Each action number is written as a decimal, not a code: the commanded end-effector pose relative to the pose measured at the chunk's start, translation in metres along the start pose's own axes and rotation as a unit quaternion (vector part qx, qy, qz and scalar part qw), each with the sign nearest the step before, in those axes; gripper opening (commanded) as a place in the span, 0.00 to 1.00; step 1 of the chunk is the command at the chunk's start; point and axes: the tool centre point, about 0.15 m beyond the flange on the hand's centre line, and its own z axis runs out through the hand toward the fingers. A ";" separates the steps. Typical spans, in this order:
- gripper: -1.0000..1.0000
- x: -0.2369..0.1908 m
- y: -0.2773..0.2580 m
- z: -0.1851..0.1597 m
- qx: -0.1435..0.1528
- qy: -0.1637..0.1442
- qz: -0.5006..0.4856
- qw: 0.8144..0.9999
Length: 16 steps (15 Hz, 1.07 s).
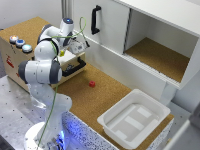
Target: Go towards the drawer and store the yellow object
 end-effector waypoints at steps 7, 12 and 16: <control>1.00 0.016 0.019 -0.013 0.039 0.030 0.004 0.999; 1.00 0.019 0.011 -0.038 0.037 0.052 0.030 0.998; 1.00 0.019 0.011 -0.041 0.036 0.054 0.031 0.997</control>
